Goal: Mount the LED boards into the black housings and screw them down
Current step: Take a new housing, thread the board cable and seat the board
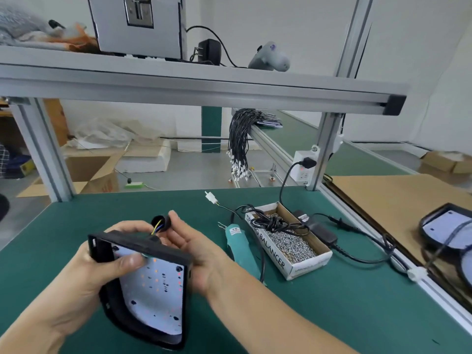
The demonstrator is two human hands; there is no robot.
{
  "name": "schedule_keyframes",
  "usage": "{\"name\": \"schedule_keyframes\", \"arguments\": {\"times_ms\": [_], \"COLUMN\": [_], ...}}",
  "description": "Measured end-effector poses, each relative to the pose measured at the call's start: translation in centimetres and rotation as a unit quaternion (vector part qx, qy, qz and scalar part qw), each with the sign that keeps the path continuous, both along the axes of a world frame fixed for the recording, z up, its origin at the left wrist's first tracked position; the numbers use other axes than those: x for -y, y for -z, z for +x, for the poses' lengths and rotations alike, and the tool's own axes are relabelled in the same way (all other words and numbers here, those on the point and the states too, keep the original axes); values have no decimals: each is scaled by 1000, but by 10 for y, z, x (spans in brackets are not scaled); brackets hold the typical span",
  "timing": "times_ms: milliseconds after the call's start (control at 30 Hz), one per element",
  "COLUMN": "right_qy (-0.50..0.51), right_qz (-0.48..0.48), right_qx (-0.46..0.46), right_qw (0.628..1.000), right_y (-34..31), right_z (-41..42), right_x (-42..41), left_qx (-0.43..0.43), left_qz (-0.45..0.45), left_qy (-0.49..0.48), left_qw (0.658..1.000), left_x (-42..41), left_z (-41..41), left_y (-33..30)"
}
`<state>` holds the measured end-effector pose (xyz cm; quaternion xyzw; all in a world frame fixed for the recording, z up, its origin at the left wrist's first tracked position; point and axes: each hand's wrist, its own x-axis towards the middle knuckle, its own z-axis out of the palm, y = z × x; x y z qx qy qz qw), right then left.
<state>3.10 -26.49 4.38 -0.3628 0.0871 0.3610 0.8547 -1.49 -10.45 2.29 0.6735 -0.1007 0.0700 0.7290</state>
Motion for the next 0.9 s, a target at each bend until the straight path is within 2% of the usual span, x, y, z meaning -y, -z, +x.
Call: {"name": "schedule_keyframes", "arguments": {"times_ms": [100,267,367,733,900], "right_qy": [-39,-121,-163,-180,-146], "right_qz": [-20,-88,-92,-86,-50], "right_qx": [21,105,97,92,111], "right_qw": [999,983,978,975,982], "right_y": [-2,3,9,9,5], "right_z": [3,10,11,9,13], "right_x": [4,14,19,23,24], "left_qx": [-4,-18,-31,-75,-71], "left_qz": [-26,-58,-59,-45,-32], "left_qy": [-13,-27,-19,-25,-3], "left_qw": [1000,998,998,996,997], "left_x": [0,3,8,10,12], "left_z": [-4,-12,-14,-12,-16], "left_y": [0,-6,-11,-15,-20]}}
